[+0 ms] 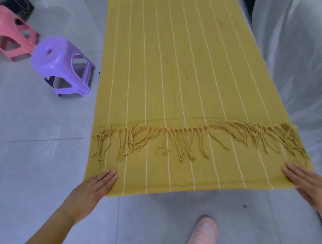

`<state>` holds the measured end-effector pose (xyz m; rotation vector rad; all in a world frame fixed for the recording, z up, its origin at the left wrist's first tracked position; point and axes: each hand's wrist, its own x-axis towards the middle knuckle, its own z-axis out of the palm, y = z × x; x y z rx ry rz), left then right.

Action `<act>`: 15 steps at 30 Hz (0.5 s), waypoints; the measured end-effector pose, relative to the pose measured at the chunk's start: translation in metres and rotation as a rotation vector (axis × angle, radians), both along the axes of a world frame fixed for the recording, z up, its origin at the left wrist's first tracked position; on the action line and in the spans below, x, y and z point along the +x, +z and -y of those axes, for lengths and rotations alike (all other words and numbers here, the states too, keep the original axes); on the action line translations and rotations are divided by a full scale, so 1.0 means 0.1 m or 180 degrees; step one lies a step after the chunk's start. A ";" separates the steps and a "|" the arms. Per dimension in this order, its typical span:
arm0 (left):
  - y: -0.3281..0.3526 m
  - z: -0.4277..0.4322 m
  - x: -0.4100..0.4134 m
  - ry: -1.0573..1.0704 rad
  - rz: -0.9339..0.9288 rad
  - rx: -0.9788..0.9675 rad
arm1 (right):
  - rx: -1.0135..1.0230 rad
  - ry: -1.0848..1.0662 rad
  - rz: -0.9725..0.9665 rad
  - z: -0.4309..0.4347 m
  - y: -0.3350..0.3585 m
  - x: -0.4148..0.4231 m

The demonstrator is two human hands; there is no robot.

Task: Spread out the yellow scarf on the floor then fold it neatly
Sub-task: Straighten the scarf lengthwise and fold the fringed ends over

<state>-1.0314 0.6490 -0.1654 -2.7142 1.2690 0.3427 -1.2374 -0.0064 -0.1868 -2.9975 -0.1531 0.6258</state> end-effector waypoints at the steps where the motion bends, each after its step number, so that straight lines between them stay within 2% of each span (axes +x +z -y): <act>1: -0.02 0.00 -0.01 0.0041 0.0011 -0.0002 | 0.0024 -0.0014 -0.0023 -0.02 -0.02 0.02; 5: -0.08 -0.03 -0.06 0.0290 -0.0150 -0.0024 | -0.0109 0.0035 0.0400 -0.06 -0.12 0.06; 8: -0.07 -0.01 -0.03 0.0279 -0.0273 0.0003 | -0.0180 -0.0068 0.0472 -0.19 -0.16 0.11; 15: 0.00 0.00 0.12 0.0318 -0.0389 0.0167 | -0.0253 -0.0302 0.0098 -0.22 -0.08 0.17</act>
